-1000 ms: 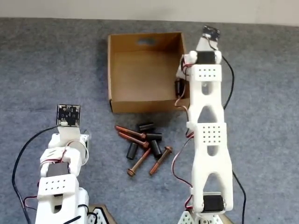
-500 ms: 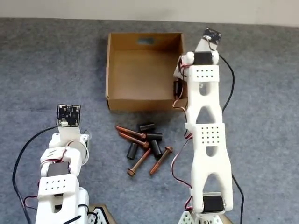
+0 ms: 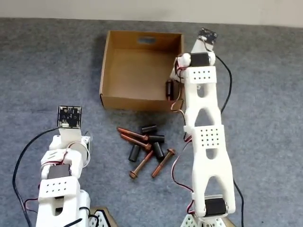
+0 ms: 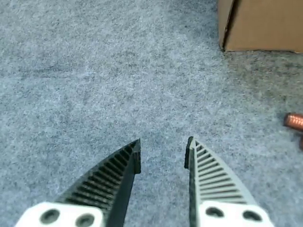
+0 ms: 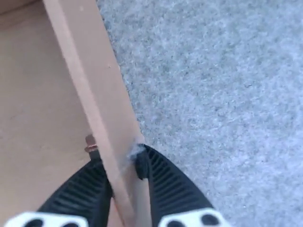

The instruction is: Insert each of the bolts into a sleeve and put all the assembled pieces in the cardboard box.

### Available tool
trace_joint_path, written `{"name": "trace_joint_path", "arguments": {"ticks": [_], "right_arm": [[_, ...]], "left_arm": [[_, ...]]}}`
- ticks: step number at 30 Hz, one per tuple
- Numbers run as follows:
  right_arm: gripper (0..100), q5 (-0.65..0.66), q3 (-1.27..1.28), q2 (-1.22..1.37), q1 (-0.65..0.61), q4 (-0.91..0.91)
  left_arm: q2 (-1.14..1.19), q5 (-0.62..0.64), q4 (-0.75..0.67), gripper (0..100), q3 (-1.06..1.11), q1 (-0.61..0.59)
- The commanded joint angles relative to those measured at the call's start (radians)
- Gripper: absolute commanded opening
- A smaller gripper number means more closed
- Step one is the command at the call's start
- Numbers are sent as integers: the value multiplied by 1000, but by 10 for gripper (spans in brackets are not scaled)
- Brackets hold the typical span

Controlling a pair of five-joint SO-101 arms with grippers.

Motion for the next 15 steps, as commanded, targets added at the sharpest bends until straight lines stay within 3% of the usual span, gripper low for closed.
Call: {"name": "trace_joint_path", "arguments": {"ticks": [1, 5, 10, 13, 15], "right_arm": [[162, -11, -76, -48, -4, 33], [195, -8, -176, -93, 4, 41], [91, 6, -209, -191, 30, 42], [2, 133, -209, -255, 35, 79], [16, 187, -209, -294, 28, 102]], "left_arm": [[-1, -6, -14, 171, -2, 15], [-1, -6, -15, 171, -2, 15], [-8, -6, -17, 171, 10, 15], [-8, -6, -17, 171, 10, 15], [-8, -6, -17, 171, 10, 15]]}}
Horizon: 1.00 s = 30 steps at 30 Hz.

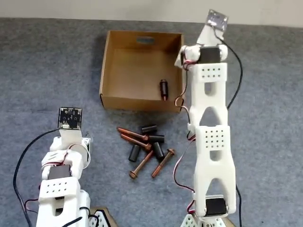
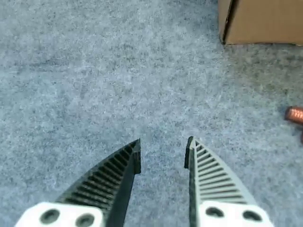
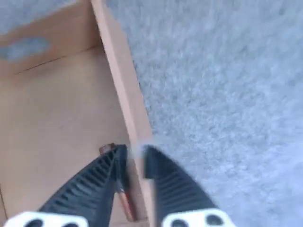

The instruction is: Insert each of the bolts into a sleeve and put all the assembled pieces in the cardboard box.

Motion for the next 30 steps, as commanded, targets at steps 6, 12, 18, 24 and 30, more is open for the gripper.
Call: {"name": "trace_joint_path", "arguments": {"ticks": [6, 12, 18, 24, 30], "right_arm": [[19, 89, -84, -245, -5, 30], [19, 106, 447, -642, -19, 28], [19, 324, 1368, -1153, -174, -68], [41, 414, 2114, -1494, -303, -423], [133, 419, 2379, -1498, -404, -595]], "left_arm": [[-8, -8, -17, 171, -7, 15], [-8, -8, -18, 171, -7, 15], [-8, -8, -18, 171, -7, 18], [-7, -8, -18, 171, -5, 33], [-7, -8, -18, 171, -5, 33]]}}
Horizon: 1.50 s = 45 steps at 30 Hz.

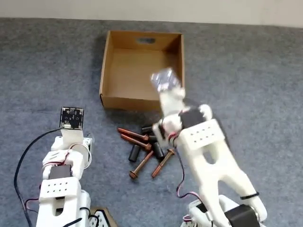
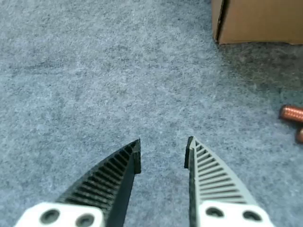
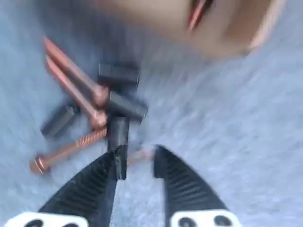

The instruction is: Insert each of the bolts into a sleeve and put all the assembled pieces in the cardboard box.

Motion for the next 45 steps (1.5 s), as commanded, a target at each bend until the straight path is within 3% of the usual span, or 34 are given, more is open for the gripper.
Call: {"name": "trace_joint_path", "arguments": {"ticks": [1, 6, 18, 21, 24, 33, 39, 45], "right_arm": [[133, 17, 101, -13, -81, -84], [133, 18, 110, 107, -140, -154], [101, 20, 108, 354, -104, -349], [0, 87, 108, 351, -64, -348], [4, 100, 108, 294, -13, -295], [5, 100, 153, -193, 216, -151], [5, 103, 358, -228, 447, -197], [26, 103, 501, -228, 483, -265]], "left_arm": [[-7, -8, -18, 171, -5, 15], [-7, -8, -18, 171, -5, 15], [-7, -8, -18, 171, -5, 15], [-7, -8, -18, 171, -5, 15], [-7, -8, -18, 171, -5, 15], [-7, -8, -18, 171, -5, 15], [-7, -8, -18, 171, -5, 15], [-7, -8, -15, 171, -5, 15]]}}
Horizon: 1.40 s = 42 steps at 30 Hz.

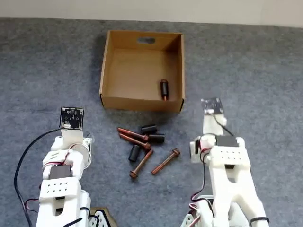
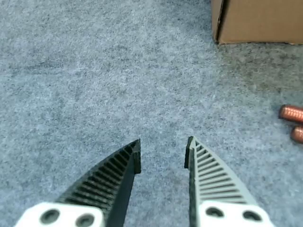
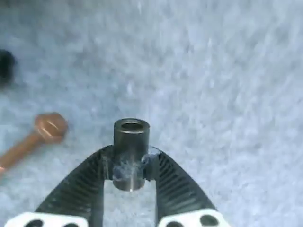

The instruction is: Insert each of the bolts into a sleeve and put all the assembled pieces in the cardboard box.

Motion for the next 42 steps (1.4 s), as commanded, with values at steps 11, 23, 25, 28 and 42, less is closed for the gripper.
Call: {"name": "trace_joint_path", "arguments": {"ticks": [11, 23, 25, 28, 42], "right_arm": [[169, 12, 41, -30, 16, -31], [146, 12, 15, 58, 16, -61], [134, 12, -36, 156, 19, -45], [134, 11, -131, 305, 19, -19], [6, 11, -229, 364, 15, 35]], "left_arm": [[-7, -8, -14, 171, -5, 15], [-7, -8, -14, 171, -5, 13], [-7, -8, -14, 171, -5, 13], [-7, -8, -14, 171, -5, 13], [-7, -8, -15, 171, -5, 13]]}}
